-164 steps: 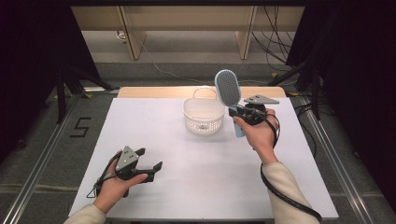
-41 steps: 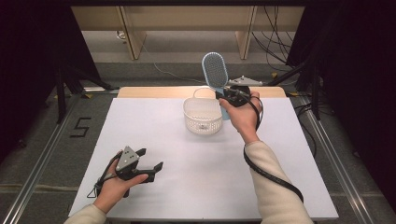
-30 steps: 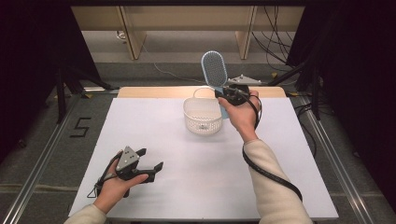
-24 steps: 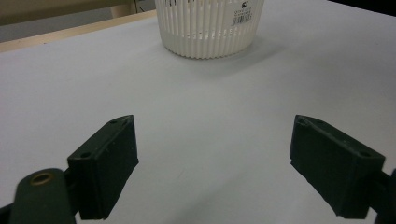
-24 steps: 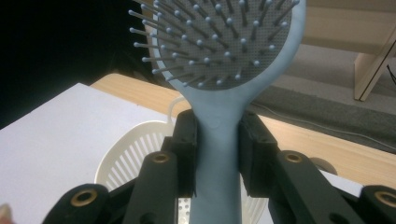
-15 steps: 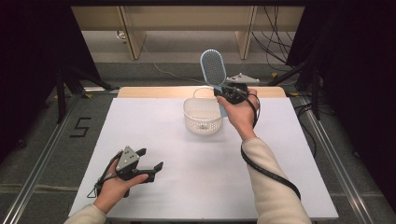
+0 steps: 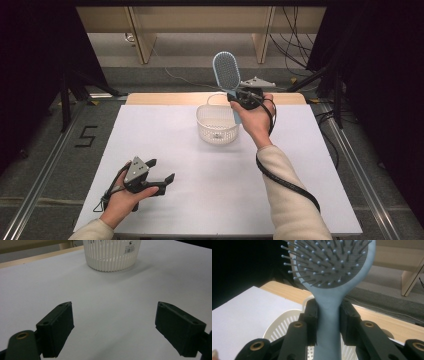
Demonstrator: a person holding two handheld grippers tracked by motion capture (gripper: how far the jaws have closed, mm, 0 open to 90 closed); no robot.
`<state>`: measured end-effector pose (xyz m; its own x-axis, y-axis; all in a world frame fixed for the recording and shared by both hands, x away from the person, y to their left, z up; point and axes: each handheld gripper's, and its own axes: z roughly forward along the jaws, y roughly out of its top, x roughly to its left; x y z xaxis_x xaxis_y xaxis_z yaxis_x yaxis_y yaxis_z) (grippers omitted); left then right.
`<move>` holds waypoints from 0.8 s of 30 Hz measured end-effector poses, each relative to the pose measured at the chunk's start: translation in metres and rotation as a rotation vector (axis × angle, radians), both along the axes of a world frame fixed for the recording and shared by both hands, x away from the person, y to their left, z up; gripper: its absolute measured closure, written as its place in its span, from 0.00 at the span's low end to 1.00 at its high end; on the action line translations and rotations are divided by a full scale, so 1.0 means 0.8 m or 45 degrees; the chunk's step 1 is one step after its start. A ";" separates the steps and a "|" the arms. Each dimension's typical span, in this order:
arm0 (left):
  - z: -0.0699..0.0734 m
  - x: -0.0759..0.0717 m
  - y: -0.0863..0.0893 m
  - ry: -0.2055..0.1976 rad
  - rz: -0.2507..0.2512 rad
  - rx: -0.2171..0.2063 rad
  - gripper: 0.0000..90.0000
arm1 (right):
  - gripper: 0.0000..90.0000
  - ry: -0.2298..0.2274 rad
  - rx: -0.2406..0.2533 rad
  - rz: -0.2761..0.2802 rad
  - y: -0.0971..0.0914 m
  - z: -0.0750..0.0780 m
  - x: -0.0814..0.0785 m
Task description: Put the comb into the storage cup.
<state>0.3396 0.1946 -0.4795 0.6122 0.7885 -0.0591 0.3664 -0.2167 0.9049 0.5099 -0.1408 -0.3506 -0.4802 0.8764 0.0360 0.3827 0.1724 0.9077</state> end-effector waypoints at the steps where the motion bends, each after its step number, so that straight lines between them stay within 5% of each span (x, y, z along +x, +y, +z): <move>1: 0.000 0.000 0.000 0.000 0.000 -0.001 0.16 | 0.79 0.000 0.001 0.002 0.000 0.000 0.000; 24: 0.000 0.000 0.000 0.001 -0.002 -0.001 0.16 | 0.79 -0.012 -0.006 0.014 0.013 -0.005 0.009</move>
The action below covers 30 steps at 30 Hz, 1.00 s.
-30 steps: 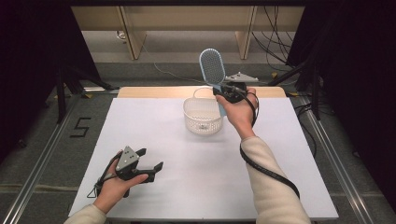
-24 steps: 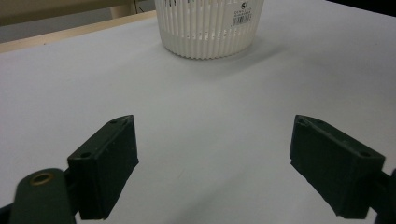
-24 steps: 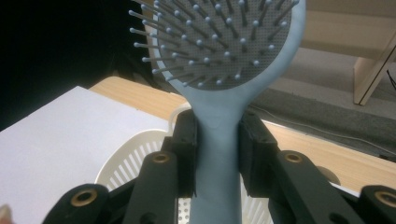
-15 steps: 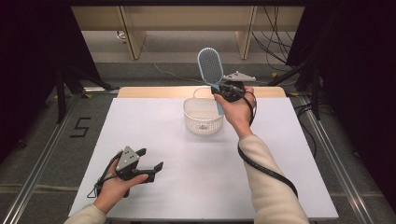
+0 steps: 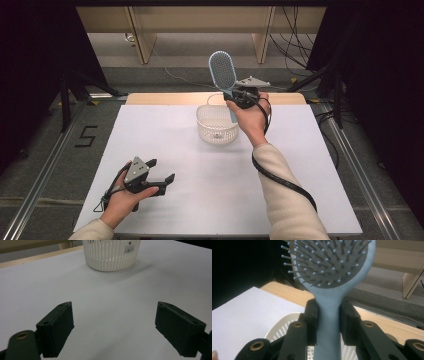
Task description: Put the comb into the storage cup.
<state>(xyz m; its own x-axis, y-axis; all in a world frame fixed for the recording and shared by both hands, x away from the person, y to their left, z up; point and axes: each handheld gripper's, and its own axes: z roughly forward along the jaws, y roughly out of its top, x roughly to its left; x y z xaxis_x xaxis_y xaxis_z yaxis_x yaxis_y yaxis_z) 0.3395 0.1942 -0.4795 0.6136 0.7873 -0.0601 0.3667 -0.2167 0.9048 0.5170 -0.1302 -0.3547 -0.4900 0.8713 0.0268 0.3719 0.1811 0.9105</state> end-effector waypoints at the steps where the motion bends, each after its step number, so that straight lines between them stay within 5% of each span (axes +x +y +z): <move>1: 0.000 0.000 0.000 -0.001 0.000 0.001 0.16 | 0.79 -0.002 -0.002 0.003 0.001 -0.001 0.000; 30: 0.000 0.000 0.000 -0.001 -0.003 -0.003 0.16 | 0.79 -0.013 -0.019 0.006 0.015 -0.006 0.010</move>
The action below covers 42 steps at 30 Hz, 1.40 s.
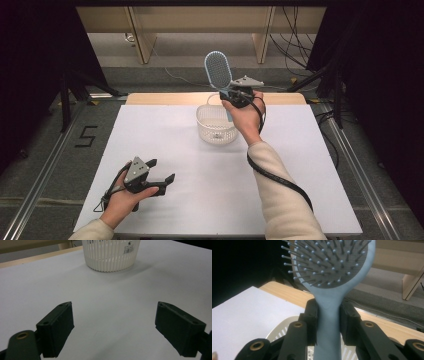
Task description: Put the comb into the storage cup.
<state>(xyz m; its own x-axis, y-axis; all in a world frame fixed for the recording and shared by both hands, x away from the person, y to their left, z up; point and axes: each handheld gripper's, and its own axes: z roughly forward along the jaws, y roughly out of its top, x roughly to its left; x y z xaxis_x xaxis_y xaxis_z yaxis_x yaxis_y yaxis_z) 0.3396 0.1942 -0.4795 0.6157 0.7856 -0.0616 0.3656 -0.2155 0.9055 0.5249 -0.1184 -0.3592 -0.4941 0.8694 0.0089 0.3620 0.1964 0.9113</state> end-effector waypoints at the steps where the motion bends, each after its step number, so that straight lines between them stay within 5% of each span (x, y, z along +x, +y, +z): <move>1: 0.000 0.000 0.000 0.000 0.000 0.000 0.16 | 0.79 0.001 0.000 -0.001 0.001 0.000 0.000; 42: 0.000 0.000 0.000 -0.001 -0.006 0.001 0.17 | 0.79 -0.021 -0.011 0.013 0.013 -0.006 0.006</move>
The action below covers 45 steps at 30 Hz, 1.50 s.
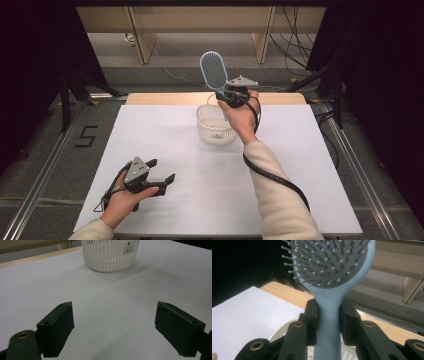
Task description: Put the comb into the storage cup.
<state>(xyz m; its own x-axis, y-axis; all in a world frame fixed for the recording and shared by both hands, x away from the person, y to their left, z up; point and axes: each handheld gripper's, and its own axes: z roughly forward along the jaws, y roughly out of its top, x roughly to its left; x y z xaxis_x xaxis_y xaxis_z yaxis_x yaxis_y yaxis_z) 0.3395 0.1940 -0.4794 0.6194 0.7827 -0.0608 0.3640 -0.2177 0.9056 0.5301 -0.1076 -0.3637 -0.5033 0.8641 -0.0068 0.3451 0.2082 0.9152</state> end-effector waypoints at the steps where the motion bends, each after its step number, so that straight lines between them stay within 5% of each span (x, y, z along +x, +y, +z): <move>1: 0.000 0.000 0.000 0.000 0.000 0.001 0.17 | 0.79 0.000 -0.001 0.001 0.000 0.000 0.000; 45: 0.000 0.000 0.000 -0.003 0.000 0.000 0.17 | 0.79 -0.026 -0.048 0.051 -0.003 -0.019 0.001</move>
<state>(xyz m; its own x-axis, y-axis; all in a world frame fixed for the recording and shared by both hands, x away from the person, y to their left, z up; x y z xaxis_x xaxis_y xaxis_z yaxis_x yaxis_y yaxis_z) 0.3395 0.1942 -0.4794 0.6195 0.7828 -0.0593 0.3621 -0.2179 0.9063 0.5312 -0.1100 -0.3787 -0.5368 0.8423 -0.0492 0.3174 0.2557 0.9132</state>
